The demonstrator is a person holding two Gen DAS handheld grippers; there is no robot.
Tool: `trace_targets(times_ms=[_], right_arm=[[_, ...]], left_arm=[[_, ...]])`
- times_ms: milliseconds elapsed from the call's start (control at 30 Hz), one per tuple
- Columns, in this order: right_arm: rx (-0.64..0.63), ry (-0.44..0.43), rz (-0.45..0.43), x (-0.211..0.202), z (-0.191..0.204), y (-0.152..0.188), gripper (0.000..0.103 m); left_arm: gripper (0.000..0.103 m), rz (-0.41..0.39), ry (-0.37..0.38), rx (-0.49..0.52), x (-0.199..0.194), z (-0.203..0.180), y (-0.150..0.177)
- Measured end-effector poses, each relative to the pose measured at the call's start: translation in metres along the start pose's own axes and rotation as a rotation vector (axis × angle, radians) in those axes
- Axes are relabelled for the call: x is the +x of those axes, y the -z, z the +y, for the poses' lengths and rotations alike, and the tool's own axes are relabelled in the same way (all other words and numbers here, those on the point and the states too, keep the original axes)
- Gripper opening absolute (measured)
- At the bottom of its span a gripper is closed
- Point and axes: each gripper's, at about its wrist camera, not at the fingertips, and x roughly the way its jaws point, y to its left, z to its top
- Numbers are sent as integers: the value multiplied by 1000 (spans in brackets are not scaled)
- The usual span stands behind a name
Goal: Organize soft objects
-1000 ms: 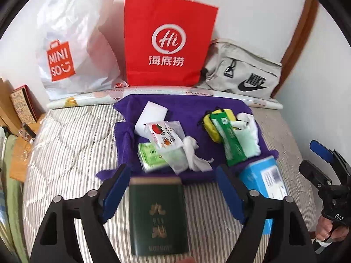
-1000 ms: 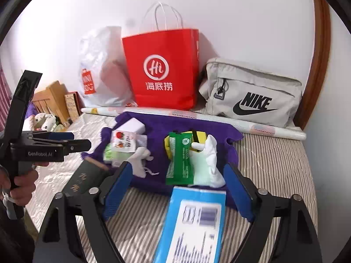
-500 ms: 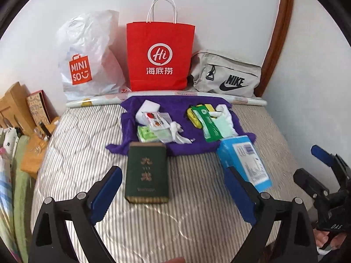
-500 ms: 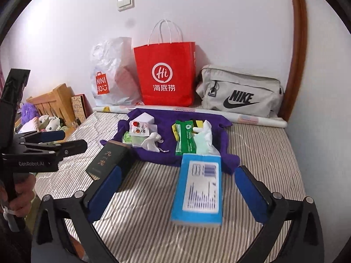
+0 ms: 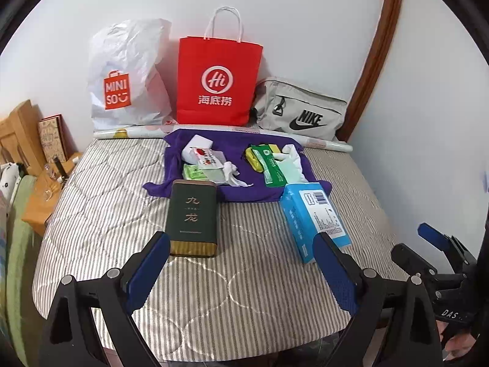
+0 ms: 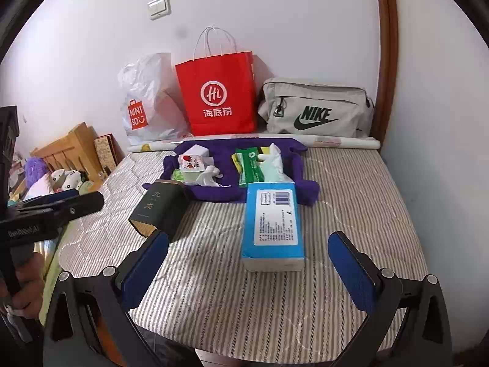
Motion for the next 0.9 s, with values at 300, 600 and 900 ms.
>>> trace_targets(times_ms=[300, 600, 900], right_arm=[[-16, 38, -21, -13, 4, 1, 103], [-23, 45, -33, -19, 7, 3, 103], [-29, 43, -43, -25, 8, 3, 103]], left_arm=[[94, -37, -68, 4, -13, 4, 2], [94, -43, -67, 18, -18, 3, 5], [94, -43, -69, 14, -20, 3, 7]])
